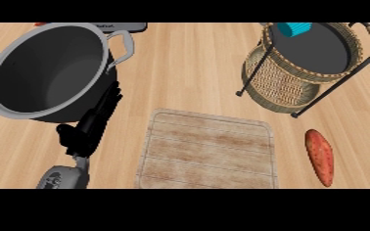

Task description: Pick the cupcake from the cutting board and place it in the tiered basket

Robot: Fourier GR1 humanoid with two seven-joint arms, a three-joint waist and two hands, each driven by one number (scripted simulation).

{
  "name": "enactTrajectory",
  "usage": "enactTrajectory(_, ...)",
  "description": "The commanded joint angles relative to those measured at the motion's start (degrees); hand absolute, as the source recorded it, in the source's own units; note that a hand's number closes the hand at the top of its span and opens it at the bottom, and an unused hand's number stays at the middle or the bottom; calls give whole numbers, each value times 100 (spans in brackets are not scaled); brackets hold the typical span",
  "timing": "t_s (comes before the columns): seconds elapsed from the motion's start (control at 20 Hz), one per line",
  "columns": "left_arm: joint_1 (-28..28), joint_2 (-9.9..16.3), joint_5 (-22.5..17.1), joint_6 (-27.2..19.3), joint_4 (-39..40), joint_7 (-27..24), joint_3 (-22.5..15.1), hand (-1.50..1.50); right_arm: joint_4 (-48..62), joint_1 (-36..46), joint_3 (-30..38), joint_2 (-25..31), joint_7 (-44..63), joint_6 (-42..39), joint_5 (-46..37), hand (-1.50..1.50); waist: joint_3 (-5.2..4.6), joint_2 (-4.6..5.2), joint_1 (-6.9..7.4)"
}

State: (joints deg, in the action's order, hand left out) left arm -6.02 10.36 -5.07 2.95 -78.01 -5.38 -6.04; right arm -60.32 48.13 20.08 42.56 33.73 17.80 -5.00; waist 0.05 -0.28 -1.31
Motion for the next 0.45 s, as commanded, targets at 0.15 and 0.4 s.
enactTrajectory(0.15,101,42,-61,55,132,-143,173,0,-181,-1457,1703,863,-999,-953,1245,-150,4,6,-55)
enactTrajectory(0.4,106,69,-63,121,-147,60,121,0,242,-2654,2712,1519,-1474,-2296,1869,-150,4,1,-49)
